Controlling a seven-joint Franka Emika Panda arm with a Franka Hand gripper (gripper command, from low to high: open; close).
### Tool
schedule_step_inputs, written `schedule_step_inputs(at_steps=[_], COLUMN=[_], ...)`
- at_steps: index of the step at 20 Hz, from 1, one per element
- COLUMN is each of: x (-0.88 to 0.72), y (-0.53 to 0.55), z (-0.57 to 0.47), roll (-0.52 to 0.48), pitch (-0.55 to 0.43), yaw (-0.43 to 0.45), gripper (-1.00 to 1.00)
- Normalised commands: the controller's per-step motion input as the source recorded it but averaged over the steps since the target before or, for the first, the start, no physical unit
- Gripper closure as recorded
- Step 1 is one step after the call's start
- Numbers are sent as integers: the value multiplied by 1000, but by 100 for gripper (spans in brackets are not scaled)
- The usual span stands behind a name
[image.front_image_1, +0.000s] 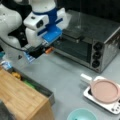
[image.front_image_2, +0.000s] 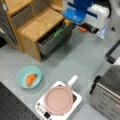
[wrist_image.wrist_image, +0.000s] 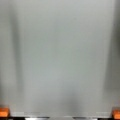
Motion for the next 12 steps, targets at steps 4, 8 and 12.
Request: schedule_step_inputs(at_steps=[4, 8, 12], x=[52, 169, 257], y=[-23, -64, -96], z=[8, 13, 36], roll=[-50, -37, -36], pitch=[57, 46, 53], yaw=[128, 127, 107], gripper=[-100, -100, -100])
